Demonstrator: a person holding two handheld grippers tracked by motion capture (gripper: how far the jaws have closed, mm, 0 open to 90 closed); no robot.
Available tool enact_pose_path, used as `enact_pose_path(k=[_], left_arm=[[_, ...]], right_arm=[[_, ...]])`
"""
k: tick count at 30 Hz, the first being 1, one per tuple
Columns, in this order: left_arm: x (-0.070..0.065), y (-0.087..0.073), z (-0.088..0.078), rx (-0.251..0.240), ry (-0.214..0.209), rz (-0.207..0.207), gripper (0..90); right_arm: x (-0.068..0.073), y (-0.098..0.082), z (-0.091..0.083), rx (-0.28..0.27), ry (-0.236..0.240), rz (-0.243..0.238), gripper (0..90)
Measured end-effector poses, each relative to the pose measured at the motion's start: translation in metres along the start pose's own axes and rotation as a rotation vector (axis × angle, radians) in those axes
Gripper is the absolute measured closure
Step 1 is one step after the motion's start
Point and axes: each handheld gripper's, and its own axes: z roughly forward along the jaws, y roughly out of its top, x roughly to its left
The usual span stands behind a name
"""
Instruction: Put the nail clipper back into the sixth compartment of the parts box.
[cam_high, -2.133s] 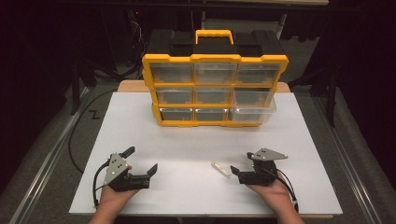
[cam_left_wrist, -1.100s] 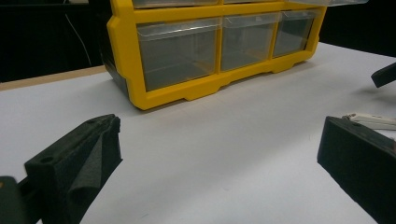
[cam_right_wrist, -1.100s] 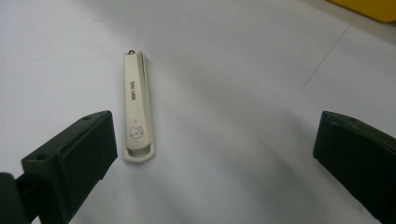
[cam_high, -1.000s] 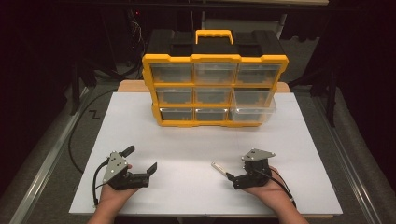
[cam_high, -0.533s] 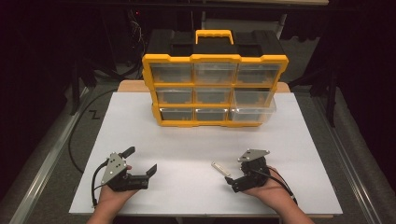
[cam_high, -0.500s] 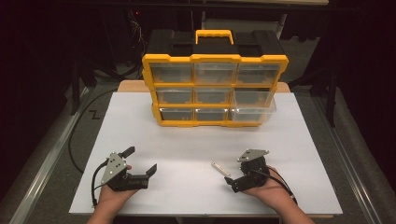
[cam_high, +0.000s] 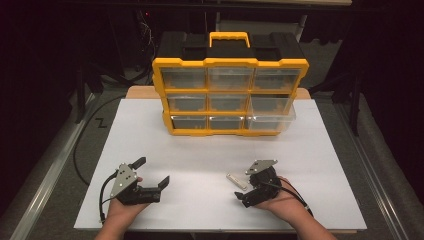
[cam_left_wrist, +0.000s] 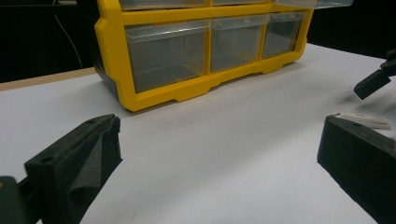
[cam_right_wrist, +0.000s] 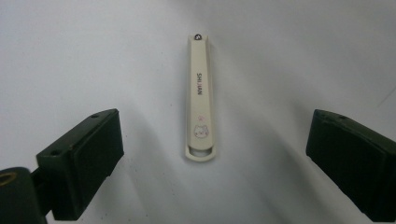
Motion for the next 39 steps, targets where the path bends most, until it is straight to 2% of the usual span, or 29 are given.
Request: enact_pose_path(k=[8,14,18,26,29,35,39], left_arm=[[0.0,0.0,0.001,0.003,-0.002,0.002,0.3],[0.001,0.0,0.002,0.002,-0.002,-0.001,0.3],[0.0,0.0,0.003,0.002,-0.006,0.003,0.3],[0.0,0.0,0.005,0.002,-0.01,0.005,0.3],[0.001,0.0,0.005,0.003,-0.006,0.004,0.3],[0.001,0.001,0.005,0.003,0.005,0.005,0.3],[0.002,0.001,0.003,-0.001,0.009,-0.001,0.3]], right_arm=[[0.0,0.014,0.006,0.048,0.015,-0.009,11.0],[0.004,0.021,0.009,0.062,0.024,-0.034,19.3],[0.004,0.026,0.01,0.075,0.05,-0.044,31.9],[0.002,0.035,0.016,0.089,0.08,-0.031,48.7],[0.0,0.038,0.018,0.084,0.078,-0.026,54.4],[0.003,0.045,0.02,0.079,0.074,-0.048,67.2],[0.003,0.048,0.021,0.091,0.064,-0.06,71.4]])
